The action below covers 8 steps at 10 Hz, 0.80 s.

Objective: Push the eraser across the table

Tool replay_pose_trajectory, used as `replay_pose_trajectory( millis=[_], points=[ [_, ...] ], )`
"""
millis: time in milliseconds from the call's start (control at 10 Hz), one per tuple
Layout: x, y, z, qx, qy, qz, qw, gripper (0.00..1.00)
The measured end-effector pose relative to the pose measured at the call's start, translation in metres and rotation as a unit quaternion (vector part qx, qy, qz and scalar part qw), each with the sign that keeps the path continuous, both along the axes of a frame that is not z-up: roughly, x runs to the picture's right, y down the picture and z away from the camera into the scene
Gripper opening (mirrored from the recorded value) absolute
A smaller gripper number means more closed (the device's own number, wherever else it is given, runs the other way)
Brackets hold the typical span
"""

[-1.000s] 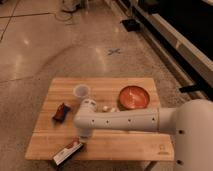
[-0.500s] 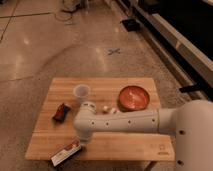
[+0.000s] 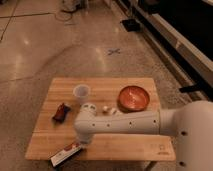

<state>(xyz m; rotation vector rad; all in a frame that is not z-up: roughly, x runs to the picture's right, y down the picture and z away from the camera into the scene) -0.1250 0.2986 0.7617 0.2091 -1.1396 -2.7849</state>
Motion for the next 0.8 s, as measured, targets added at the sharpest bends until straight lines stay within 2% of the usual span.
replay_pose_trajectory(
  millis=[500,800],
  points=[
    [-0.026,0.018,-0.012,-0.013,-0.024,-0.005,0.9996,0.0],
    [-0.048,0.021,-0.02,-0.017,-0.044,-0.014,0.9988,0.0]
  ],
)
